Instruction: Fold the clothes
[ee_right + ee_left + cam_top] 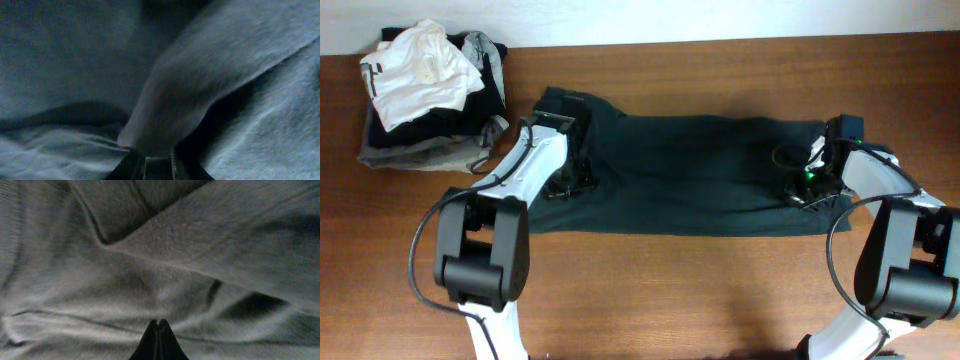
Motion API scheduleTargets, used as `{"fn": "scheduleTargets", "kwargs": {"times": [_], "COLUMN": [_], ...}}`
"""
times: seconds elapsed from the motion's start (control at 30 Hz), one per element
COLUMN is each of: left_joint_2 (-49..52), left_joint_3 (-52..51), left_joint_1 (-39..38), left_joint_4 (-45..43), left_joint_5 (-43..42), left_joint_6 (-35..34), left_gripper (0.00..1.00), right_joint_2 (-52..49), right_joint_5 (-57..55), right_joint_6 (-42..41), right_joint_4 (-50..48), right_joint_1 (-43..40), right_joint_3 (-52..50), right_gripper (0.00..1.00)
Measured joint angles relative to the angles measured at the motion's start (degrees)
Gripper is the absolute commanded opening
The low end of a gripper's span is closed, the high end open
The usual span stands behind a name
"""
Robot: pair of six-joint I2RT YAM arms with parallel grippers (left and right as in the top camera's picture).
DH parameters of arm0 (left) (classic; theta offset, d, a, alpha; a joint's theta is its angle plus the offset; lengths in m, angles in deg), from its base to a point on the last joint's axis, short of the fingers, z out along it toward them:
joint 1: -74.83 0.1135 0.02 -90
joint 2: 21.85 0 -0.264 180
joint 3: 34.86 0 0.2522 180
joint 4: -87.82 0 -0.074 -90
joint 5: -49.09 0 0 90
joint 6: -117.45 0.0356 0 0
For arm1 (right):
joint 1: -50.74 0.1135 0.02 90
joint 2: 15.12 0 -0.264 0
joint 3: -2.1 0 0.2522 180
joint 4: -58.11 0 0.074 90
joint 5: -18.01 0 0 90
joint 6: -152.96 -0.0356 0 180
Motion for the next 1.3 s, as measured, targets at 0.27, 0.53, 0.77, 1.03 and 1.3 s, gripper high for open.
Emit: {"fn": "scheduleTargets", "kwargs": {"times": [0.27, 0.53, 0.77, 1.03, 1.3], "left_joint_2": [3.93, 5.4, 5.51, -17.03, -14.73], "left_joint_3": [2.16, 2.82, 0.79, 0.31, 0.13], "left_joint_1": [4.94, 11.45, 10.51, 6.67, 6.67], "left_joint_4": [-1.57, 11.04, 19.45, 12.7, -13.35], "left_joint_5": [-1.38, -0.83, 2.47, 5.38, -5.29], "left_joint_6": [0.66, -2.32, -6.62, -8.96, -2.4], "left_gripper": [0.11, 0.1, 0.1, 0.77, 0.82], "right_joint_2": [-0.2, -0.2, -0.2, 16.31, 17.33], "right_joint_5": [-4.72, -9.99, -15.78, -18.73, -7.45], "right_joint_6": [-2.58, -10.25, -14.53, -13.88, -8.48], "right_joint_4": [0.5, 6.43, 13.29, 14.47, 10.23], "right_joint_1": [-2.38, -2.36, -2.56, -2.97, -2.97], "right_joint_3": [0.66, 0.98, 0.98, 0.66, 0.68], "right_gripper": [0.29, 0.18, 0.11, 0.99, 0.99]}}
